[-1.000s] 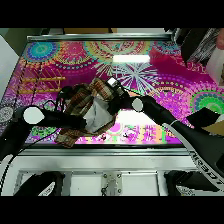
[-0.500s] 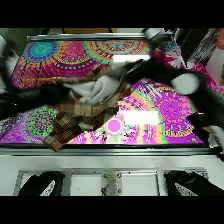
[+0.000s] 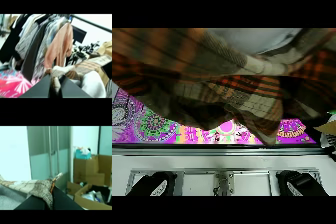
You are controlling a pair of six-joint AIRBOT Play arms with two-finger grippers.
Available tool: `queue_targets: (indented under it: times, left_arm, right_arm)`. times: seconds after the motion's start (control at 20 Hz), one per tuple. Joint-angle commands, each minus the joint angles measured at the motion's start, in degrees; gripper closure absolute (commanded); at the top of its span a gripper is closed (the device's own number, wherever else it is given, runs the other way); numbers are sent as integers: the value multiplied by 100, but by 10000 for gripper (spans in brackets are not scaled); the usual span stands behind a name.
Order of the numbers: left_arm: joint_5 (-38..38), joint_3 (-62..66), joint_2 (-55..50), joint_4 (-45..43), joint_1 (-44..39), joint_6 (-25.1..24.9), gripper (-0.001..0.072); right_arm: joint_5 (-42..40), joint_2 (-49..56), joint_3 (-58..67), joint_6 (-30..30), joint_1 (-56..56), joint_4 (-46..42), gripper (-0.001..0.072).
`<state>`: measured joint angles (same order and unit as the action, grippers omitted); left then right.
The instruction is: Fold the clothes and pants, and hang the long-sleeved shirts on hangers.
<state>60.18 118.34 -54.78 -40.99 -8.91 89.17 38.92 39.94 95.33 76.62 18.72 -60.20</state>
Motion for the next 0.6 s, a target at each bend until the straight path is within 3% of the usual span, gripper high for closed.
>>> queue_targets:
  times: [0.0,0.1,0.25,0.55]
  left_arm:
    - [-35,457,-352,343,7,24,683]
    - [-31,-369,-164,264,9,24,684]
    - [352,-1797,87,-306,9,92,684]
    - [3012,-3630,-409,-525,7,-42,684]
  right_arm:
    - [39,-249,66,669,-20,-214,682]
    - [490,-111,66,1491,-22,-1067,682]
    - [2098,411,66,2361,-61,-2476,682]
    - [5775,2175,61,1923,-192,-2385,681]
